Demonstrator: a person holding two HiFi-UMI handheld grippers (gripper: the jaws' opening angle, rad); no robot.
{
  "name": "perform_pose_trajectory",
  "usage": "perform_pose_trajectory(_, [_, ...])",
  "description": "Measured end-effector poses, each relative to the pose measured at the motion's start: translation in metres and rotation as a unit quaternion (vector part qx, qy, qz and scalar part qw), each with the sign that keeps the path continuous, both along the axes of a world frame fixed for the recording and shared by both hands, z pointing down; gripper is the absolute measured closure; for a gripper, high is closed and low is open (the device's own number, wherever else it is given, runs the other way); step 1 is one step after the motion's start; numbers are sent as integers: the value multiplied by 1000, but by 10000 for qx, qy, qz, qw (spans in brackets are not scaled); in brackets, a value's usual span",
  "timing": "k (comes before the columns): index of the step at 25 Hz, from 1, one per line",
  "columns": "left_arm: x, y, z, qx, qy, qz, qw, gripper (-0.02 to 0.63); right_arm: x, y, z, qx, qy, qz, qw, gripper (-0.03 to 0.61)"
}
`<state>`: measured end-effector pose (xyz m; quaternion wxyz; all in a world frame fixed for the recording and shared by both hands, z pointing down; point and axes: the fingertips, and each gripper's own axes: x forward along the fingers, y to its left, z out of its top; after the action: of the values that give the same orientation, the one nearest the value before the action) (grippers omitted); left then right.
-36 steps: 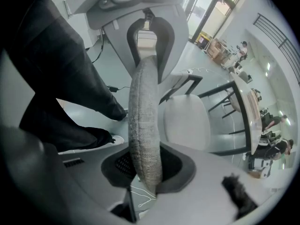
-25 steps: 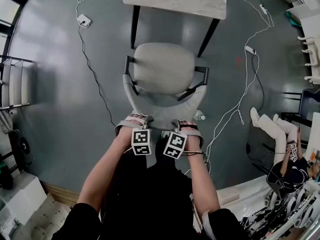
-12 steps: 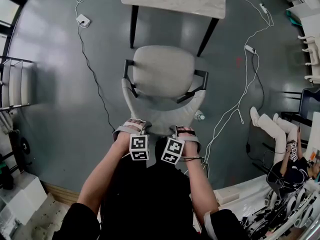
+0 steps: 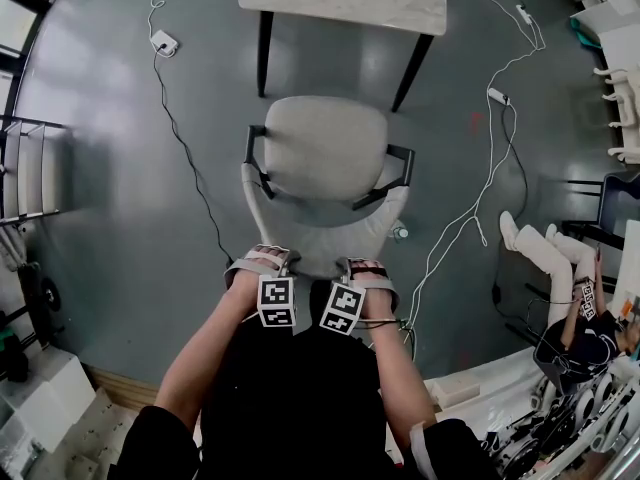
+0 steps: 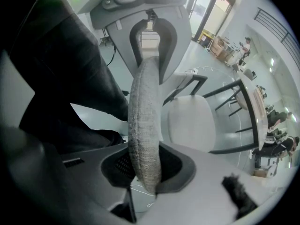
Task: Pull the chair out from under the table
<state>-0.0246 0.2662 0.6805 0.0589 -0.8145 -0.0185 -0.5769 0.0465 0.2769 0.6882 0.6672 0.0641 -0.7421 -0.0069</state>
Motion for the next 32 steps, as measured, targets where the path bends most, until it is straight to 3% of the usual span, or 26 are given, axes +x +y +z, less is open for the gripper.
perform_pose_trajectory(22, [-3,4,3,-221,-95,96,9997,510,-4,4,0,-220,-116,169,9995,478])
perform_pose_trajectory(32, [-3,7,4,-293,-31,-156,9994,483,-3,6,-4,-317,-293,314,9986,454])
